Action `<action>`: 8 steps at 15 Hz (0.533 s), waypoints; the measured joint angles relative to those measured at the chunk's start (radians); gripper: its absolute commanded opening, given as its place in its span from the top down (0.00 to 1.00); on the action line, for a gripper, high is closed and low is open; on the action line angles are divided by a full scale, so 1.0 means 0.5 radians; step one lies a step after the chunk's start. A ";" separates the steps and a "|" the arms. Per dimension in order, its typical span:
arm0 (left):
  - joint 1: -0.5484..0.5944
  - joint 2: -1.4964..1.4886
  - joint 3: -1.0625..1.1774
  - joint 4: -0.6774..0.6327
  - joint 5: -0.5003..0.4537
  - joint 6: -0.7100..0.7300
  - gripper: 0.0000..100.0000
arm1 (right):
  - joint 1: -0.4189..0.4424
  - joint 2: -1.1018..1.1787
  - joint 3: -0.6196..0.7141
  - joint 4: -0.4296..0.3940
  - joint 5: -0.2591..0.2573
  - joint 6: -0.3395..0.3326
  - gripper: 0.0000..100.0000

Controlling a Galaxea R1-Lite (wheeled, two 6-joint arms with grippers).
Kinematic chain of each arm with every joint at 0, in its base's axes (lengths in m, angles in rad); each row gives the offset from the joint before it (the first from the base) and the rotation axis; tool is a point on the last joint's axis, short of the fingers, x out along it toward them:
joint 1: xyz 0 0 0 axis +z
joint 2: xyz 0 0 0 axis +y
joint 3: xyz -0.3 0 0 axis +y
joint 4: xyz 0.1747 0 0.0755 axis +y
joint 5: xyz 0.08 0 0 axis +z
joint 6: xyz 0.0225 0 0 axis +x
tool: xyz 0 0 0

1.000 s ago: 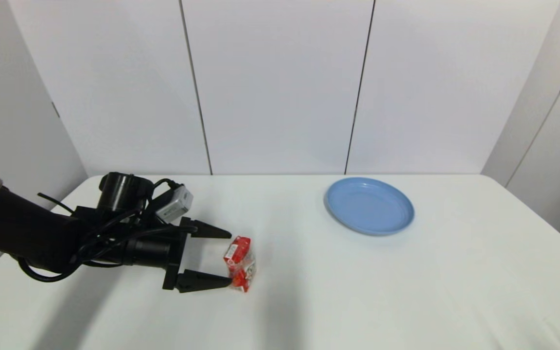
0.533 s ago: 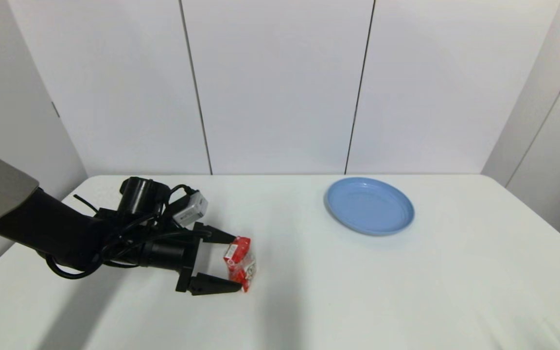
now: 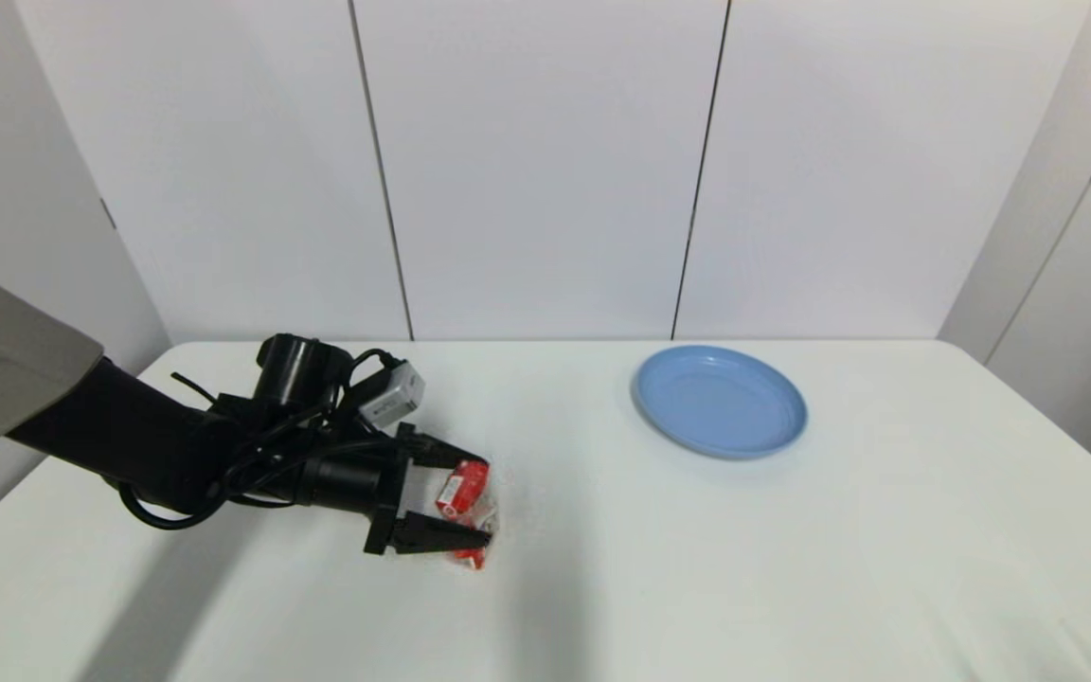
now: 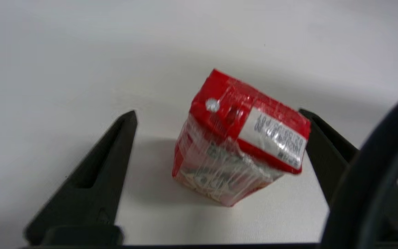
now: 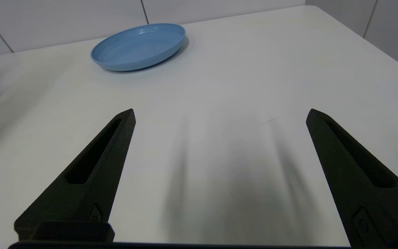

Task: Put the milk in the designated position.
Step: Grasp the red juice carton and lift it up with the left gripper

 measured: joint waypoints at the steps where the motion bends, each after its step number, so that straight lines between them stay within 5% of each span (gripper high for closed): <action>1: -0.008 0.007 -0.003 0.002 0.002 0.000 1.00 | 0.000 0.000 0.000 0.001 0.000 0.001 0.00; 8: -0.013 0.018 0.030 -0.002 0.014 0.001 1.00 | 0.000 0.000 0.000 0.000 0.000 0.001 0.00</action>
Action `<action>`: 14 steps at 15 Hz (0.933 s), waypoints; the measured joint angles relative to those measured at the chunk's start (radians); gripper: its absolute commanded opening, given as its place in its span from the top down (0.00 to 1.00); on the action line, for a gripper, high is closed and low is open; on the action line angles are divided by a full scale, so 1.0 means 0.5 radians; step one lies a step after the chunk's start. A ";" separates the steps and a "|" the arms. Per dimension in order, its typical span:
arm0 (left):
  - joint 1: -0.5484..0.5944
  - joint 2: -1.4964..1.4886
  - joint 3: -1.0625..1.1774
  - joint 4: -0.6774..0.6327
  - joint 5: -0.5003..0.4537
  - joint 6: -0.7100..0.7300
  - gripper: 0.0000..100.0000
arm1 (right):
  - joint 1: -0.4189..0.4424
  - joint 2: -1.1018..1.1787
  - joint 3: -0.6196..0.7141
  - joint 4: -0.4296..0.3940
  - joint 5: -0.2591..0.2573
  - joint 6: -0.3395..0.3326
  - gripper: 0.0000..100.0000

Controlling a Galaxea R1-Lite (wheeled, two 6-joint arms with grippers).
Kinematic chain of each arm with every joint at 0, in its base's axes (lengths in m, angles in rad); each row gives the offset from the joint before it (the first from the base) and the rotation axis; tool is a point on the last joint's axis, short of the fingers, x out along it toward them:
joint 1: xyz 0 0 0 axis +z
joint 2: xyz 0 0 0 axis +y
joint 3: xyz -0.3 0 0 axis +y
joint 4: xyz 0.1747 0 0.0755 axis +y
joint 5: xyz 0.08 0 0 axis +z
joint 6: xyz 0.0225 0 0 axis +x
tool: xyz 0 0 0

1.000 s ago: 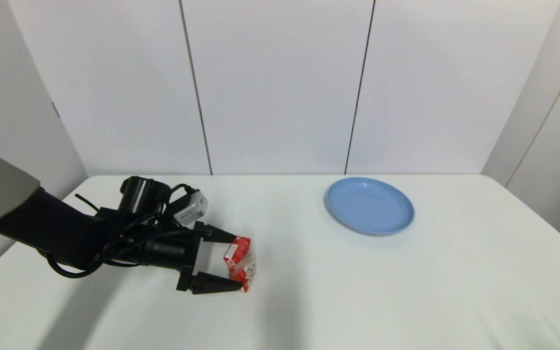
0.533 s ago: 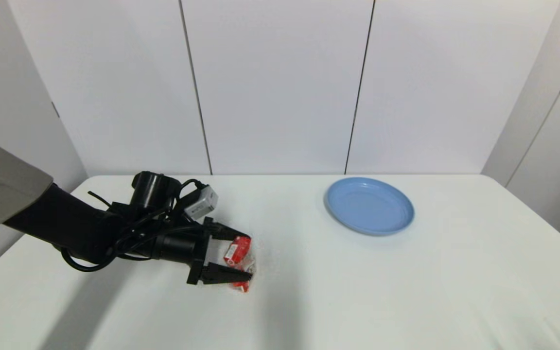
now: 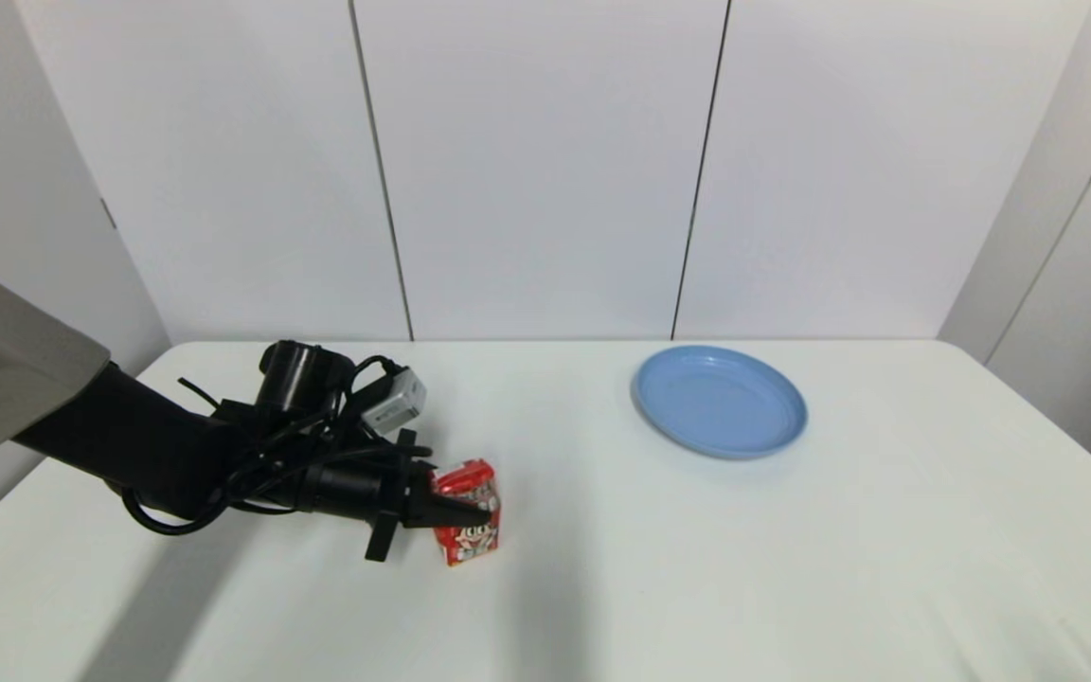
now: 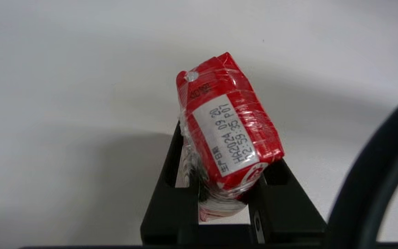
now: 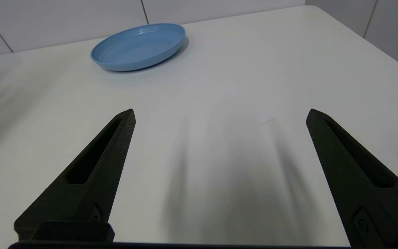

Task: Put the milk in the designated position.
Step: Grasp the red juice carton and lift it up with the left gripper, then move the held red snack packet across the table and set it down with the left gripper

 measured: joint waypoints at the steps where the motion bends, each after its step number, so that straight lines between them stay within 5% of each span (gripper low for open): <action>1: 0.001 -0.007 0.023 -0.003 0.000 -0.001 1.00 | 0.000 0.000 0.000 0.000 0.000 0.000 0.00; 9: 0.014 -0.215 0.045 0.146 0.161 -0.057 1.00 | 0.000 0.000 0.000 0.000 0.000 -0.001 0.00; 14: -0.040 -0.295 -0.186 0.137 0.449 -0.278 1.00 | 0.000 0.000 0.000 0.000 0.000 -0.001 0.00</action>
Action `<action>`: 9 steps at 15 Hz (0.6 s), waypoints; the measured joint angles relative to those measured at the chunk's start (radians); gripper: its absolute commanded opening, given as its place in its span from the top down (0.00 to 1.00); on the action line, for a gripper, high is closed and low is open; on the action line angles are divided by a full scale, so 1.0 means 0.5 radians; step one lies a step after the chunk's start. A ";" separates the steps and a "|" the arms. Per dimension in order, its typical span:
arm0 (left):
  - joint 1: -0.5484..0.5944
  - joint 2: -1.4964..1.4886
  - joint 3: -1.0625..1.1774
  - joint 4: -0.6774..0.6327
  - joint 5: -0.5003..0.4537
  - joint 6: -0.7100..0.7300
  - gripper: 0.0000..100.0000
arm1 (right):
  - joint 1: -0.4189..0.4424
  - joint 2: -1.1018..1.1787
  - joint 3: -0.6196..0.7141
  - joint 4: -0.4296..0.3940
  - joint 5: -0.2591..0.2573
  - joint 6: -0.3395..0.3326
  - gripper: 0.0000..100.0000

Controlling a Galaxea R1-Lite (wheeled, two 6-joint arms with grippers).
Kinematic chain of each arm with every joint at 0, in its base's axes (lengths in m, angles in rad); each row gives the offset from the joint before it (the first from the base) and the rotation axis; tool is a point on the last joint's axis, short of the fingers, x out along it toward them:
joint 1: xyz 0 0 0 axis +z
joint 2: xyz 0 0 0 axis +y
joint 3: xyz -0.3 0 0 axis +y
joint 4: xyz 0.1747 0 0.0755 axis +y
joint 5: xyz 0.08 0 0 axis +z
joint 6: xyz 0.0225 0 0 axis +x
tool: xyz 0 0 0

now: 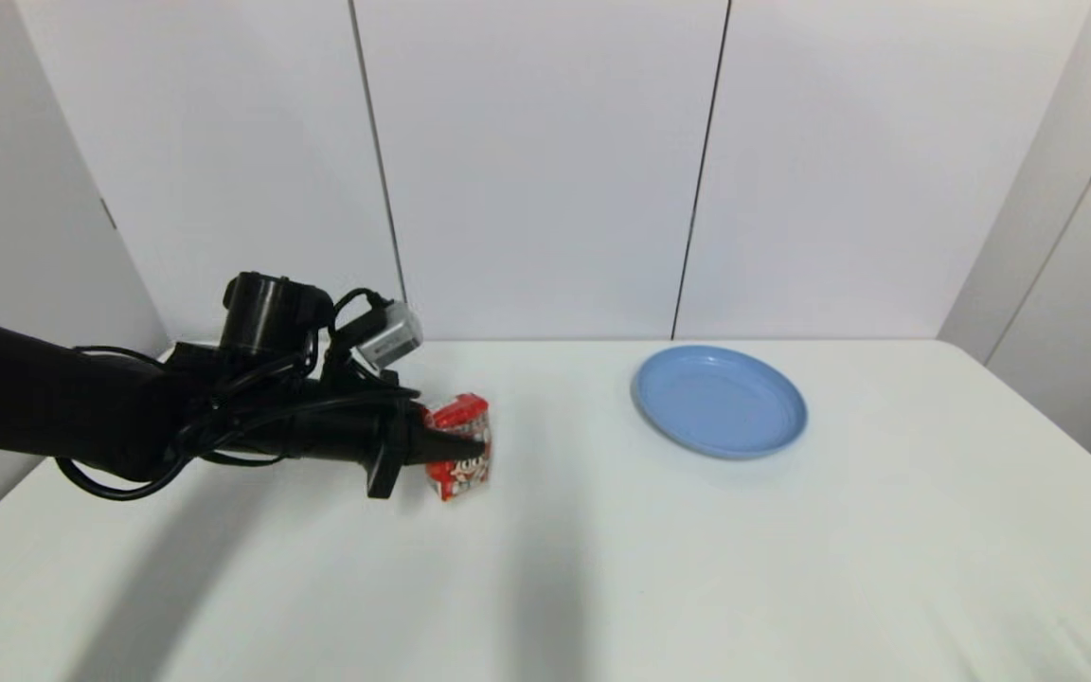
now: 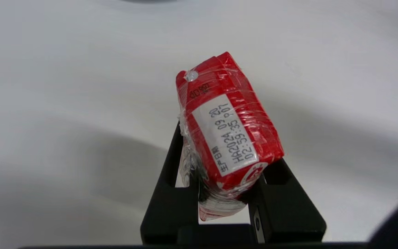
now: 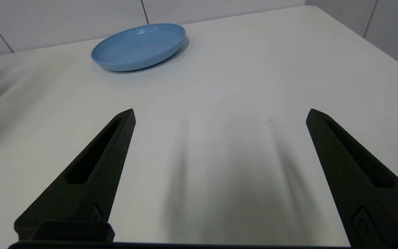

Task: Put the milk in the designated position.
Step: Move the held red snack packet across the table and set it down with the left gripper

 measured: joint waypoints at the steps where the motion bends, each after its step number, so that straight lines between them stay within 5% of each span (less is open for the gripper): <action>1: -0.024 -0.004 -0.058 -0.008 0.080 -0.074 1.00 | 0.000 0.000 0.000 0.000 0.000 0.001 0.00; 9: -0.415 0.158 -0.292 -0.465 1.049 -0.817 1.00 | 0.000 0.000 0.000 0.000 0.000 0.001 0.00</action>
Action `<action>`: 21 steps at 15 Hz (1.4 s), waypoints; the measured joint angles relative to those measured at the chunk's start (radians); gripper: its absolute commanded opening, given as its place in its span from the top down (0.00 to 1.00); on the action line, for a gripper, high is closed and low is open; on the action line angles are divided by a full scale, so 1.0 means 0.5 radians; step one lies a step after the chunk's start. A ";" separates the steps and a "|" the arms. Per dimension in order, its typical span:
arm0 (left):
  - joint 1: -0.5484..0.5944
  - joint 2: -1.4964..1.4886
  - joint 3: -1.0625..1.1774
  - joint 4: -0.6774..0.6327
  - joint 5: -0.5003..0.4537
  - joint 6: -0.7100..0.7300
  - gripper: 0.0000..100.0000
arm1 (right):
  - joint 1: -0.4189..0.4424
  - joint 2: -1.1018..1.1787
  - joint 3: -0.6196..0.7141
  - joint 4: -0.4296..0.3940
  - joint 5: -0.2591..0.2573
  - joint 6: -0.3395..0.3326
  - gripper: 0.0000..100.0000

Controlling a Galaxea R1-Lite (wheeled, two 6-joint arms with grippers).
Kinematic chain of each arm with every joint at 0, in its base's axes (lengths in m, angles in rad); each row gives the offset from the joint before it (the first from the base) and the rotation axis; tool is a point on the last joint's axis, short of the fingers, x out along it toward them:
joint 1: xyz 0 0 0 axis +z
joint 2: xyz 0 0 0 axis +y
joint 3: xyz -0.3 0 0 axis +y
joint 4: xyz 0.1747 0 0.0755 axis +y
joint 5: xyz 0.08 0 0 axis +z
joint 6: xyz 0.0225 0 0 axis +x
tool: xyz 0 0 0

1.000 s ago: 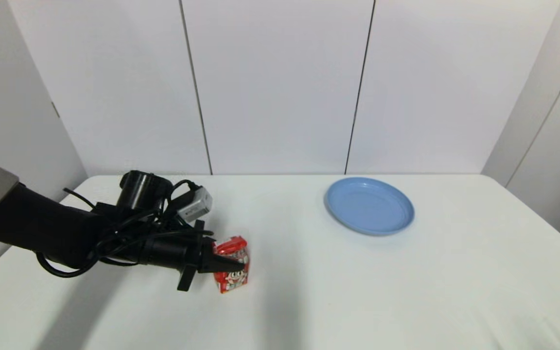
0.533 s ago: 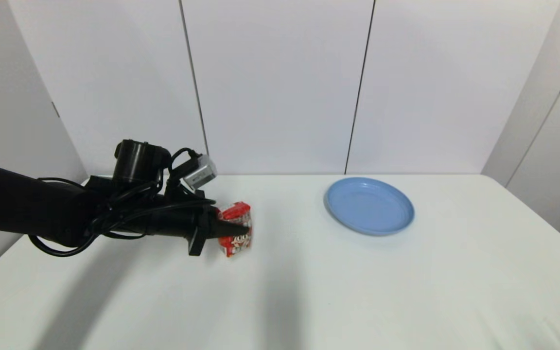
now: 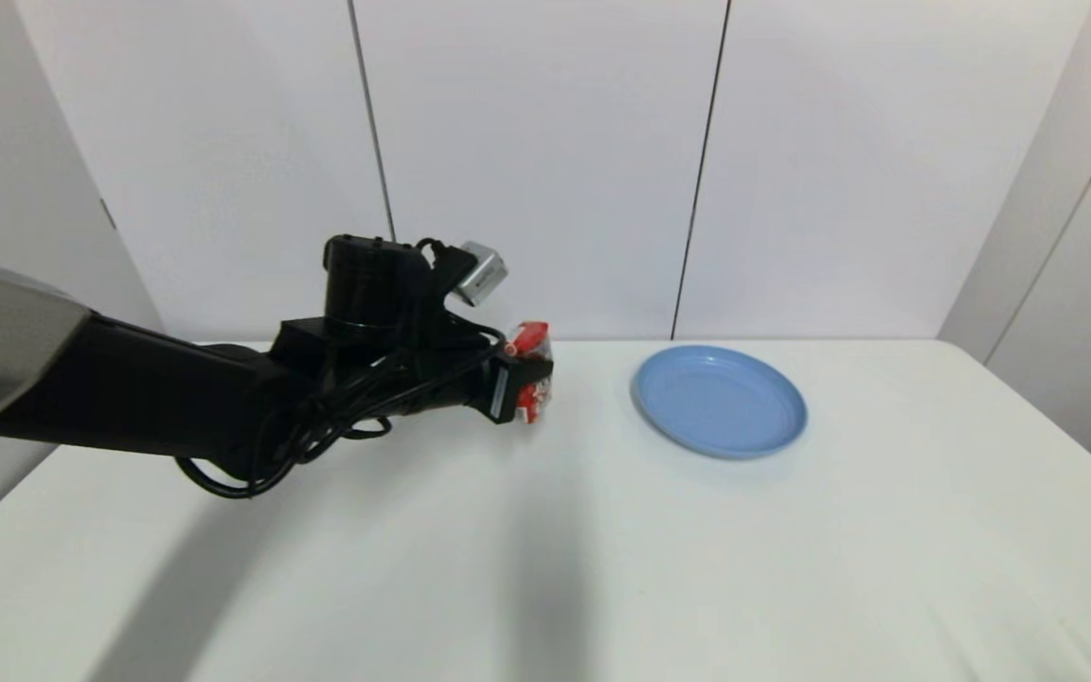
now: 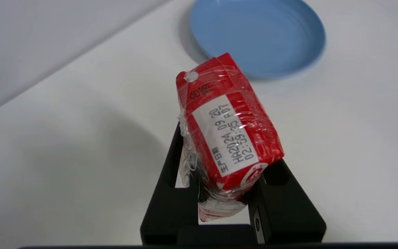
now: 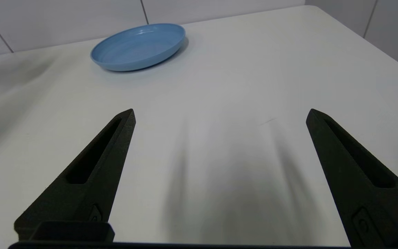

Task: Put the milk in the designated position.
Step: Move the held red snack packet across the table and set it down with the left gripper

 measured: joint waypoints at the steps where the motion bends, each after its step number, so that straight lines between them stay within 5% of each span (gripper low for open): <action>1: -0.048 0.050 -0.048 -0.048 0.134 -0.073 1.00 | 0.000 0.000 0.000 0.000 0.000 0.000 0.00; 11: -0.166 0.741 -0.791 -0.122 0.792 -0.277 1.00 | 0.000 0.000 0.000 0.000 0.000 0.000 0.00; 19: -0.201 1.019 -0.986 -0.133 0.840 -0.403 1.00 | 0.000 0.000 0.000 -0.001 0.000 -0.001 0.00; 20: -0.208 1.029 -0.988 -0.135 0.842 -0.415 0.00 | 0.000 0.000 0.000 0.000 0.000 0.000 0.00; 21: -0.212 1.037 -0.988 -0.136 0.842 -0.420 0.00 | 0.000 0.000 0.000 0.001 0.000 -0.001 0.00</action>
